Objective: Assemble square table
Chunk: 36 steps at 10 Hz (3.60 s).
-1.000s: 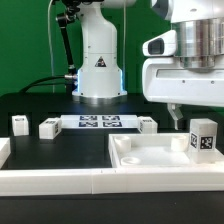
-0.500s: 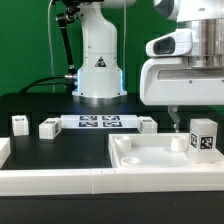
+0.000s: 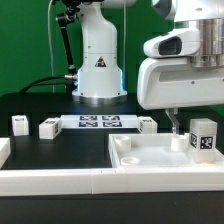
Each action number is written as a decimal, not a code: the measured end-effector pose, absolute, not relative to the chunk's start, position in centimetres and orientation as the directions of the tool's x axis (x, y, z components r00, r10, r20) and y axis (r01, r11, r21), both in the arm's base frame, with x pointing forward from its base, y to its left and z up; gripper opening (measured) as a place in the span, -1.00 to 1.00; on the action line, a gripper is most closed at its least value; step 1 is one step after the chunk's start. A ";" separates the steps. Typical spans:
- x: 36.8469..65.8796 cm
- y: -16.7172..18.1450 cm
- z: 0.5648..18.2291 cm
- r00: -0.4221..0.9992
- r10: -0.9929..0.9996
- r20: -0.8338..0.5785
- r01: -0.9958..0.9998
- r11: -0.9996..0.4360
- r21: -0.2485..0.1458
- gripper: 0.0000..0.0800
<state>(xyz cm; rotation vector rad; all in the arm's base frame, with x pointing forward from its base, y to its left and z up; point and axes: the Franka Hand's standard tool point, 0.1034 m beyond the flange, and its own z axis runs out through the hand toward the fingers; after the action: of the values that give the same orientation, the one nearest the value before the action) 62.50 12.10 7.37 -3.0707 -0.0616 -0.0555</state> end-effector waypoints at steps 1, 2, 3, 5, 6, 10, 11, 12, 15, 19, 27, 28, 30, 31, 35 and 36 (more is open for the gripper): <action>62.4 12.0 7.2 0.998 0.054 0.036 0.057 -0.996 -0.068 0.62; 62.5 12.0 7.2 0.998 0.049 0.036 0.051 -0.996 -0.068 0.36; 62.5 12.0 7.2 0.998 0.049 0.036 0.051 -0.996 -0.068 0.36; 62.5 11.9 7.2 0.999 0.013 0.034 0.015 -0.998 -0.068 -0.28; 62.5 11.9 7.2 0.999 -0.001 0.033 0.002 -0.998 -0.069 -0.28; 62.5 11.4 7.2 0.913 -0.408 0.004 -0.406 -0.910 -0.089 -0.28; 62.5 10.9 7.1 0.872 -0.490 -0.002 -0.489 -0.869 -0.077 -0.27; 62.4 10.5 7.1 0.838 -0.546 -0.008 -0.545 -0.836 -0.070 -0.27; 62.2 9.3 7.2 0.724 -0.690 -0.014 -0.690 -0.723 -0.040 -0.24; 61.9 8.4 7.2 0.657 -0.754 0.001 -0.754 -0.657 0.004 -0.23; 61.2 9.9 8.1 0.896 -0.444 0.028 -0.444 -0.896 0.023 0.62; 60.9 9.7 8.1 0.904 -0.427 0.011 -0.427 -0.904 0.031 0.62; 60.9 9.7 8.0 0.903 -0.429 0.011 -0.429 -0.903 0.032 0.62; 60.9 9.7 8.0 0.903 -0.429 0.011 -0.429 -0.903 0.032 0.62; 59.6 10.8 7.8 0.971 -0.230 0.063 -0.233 -0.971 0.044 0.62; 59.1 11.2 7.7 0.988 -0.136 0.068 -0.139 -0.989 0.053 0.62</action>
Offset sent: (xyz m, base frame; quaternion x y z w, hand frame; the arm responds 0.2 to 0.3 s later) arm 0.0000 0.0000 0.0000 0.0000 0.0000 0.0000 1.0000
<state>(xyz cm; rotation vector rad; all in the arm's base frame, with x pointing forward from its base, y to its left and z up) 59.12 11.25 7.71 -3.1897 0.2205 -0.1036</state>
